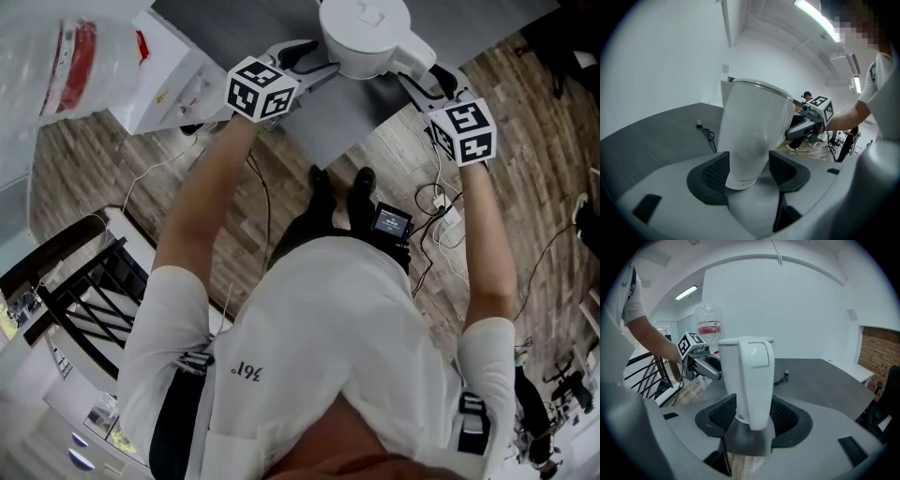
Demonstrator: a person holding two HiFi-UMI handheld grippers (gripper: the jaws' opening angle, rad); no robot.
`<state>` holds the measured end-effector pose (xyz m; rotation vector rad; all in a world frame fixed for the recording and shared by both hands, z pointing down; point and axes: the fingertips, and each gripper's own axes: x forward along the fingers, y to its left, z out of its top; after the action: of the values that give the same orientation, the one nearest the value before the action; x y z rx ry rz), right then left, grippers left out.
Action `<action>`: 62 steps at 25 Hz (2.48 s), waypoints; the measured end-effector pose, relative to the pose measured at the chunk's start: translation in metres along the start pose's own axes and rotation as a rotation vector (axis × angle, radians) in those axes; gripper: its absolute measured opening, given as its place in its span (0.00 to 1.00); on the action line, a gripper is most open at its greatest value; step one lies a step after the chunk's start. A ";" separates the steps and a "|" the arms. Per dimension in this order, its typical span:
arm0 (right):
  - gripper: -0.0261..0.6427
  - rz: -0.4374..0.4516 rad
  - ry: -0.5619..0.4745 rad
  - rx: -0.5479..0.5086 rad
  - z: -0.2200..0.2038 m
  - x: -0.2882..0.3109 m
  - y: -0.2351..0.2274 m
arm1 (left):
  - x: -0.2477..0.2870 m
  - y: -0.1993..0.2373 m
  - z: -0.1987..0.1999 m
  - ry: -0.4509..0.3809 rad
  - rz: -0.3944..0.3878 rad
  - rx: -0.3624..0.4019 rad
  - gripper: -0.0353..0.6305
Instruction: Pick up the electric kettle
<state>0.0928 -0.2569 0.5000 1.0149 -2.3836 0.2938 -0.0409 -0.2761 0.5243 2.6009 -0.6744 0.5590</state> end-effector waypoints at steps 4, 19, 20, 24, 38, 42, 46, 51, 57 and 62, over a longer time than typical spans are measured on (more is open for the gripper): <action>0.34 0.031 0.013 -0.026 0.002 0.009 -0.001 | 0.005 0.003 0.004 -0.003 -0.016 0.021 0.43; 0.30 0.105 0.042 -0.066 0.001 0.028 0.004 | 0.012 0.008 -0.013 0.061 -0.060 0.043 0.44; 0.29 0.104 0.044 -0.067 0.000 0.028 0.003 | 0.014 0.008 -0.015 0.072 -0.061 0.051 0.44; 0.26 0.102 0.057 -0.080 -0.002 0.032 0.001 | 0.020 0.009 -0.019 0.092 -0.064 0.070 0.44; 0.25 0.105 0.040 -0.077 -0.005 0.037 0.003 | 0.024 0.010 -0.017 0.073 -0.084 0.057 0.44; 0.24 0.114 0.036 -0.081 -0.005 0.036 0.004 | 0.024 0.009 -0.017 0.072 -0.093 0.058 0.44; 0.24 0.125 0.023 -0.058 -0.005 0.037 0.004 | 0.024 0.010 -0.017 0.082 -0.103 0.065 0.44; 0.24 0.124 0.005 -0.046 -0.004 0.037 0.003 | 0.024 0.012 -0.016 0.072 -0.092 0.071 0.44; 0.23 0.102 -0.009 -0.076 -0.002 0.037 0.003 | 0.024 0.013 -0.012 0.036 -0.071 0.056 0.44; 0.23 0.094 -0.009 -0.076 -0.002 0.038 0.004 | 0.023 0.014 -0.014 0.034 -0.068 0.057 0.44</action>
<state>0.0681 -0.2763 0.5228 0.8729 -2.4357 0.2316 -0.0340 -0.2893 0.5505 2.6497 -0.5645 0.6075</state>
